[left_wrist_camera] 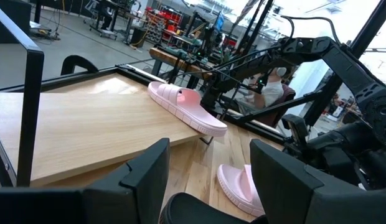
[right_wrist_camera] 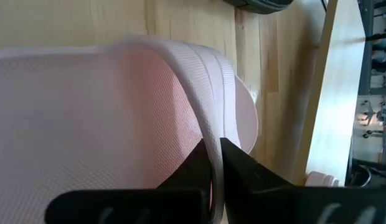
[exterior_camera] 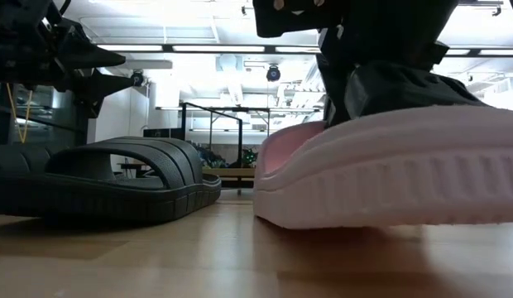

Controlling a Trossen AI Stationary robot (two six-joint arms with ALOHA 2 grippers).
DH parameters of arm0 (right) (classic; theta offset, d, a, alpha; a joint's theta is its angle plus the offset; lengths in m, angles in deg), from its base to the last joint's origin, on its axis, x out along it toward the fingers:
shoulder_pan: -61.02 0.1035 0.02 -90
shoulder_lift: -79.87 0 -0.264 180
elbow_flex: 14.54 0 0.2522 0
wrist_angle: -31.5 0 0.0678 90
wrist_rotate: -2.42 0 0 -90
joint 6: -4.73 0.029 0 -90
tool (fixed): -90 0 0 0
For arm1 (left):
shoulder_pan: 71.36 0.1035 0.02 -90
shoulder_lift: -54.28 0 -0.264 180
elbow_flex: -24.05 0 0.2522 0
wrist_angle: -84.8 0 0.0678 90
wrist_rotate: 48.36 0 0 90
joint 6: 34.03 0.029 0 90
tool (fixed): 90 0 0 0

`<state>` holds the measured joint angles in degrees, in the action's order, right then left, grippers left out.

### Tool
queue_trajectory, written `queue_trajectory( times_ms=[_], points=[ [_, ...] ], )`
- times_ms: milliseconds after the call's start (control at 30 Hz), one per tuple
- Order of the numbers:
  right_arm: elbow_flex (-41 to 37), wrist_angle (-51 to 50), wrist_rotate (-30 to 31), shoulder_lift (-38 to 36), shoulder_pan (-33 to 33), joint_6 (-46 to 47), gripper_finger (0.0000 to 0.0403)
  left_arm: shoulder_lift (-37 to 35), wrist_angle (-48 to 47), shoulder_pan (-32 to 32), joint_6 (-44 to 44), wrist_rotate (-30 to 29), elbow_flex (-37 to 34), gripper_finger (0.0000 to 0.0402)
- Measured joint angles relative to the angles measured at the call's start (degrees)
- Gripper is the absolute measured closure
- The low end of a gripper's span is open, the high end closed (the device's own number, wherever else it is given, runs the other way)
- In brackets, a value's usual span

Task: Pick and place slides into the shelf
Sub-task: Put the pink slide on the shelf

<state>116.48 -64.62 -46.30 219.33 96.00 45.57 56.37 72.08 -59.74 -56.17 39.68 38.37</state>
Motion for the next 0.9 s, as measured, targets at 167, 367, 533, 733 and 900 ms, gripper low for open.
queue_trajectory(
  times_ms=[167,367,533,733,900],
  points=[
    [0.1,-0.5,-1.0,0.0,-0.1,0.5,0.0399,0.0,0.0,0.0,0.0,0.0,0.0,0.0197],
    [0.7,-2.7,-2.5,-0.6,-0.2,1.9,0.0401,0.0,0.0,0.0,0.0,0.0,0.0,0.0197],
    [4.1,-5.0,-2.3,-0.7,-0.2,2.8,0.0402,0.0,0.0,0.0,0.0,-0.1,0.0,0.0197],
    [6.6,-6.2,0.3,-0.7,-0.3,2.8,0.0402,0.0,0.0,0.0,0.0,-0.2,0.0,0.0197],
    [7.6,-7.6,0.1,-0.8,-1.4,2.9,0.0402,0.0,0.0,0.0,0.0,-0.2,0.0,0.0197]
  ],
)
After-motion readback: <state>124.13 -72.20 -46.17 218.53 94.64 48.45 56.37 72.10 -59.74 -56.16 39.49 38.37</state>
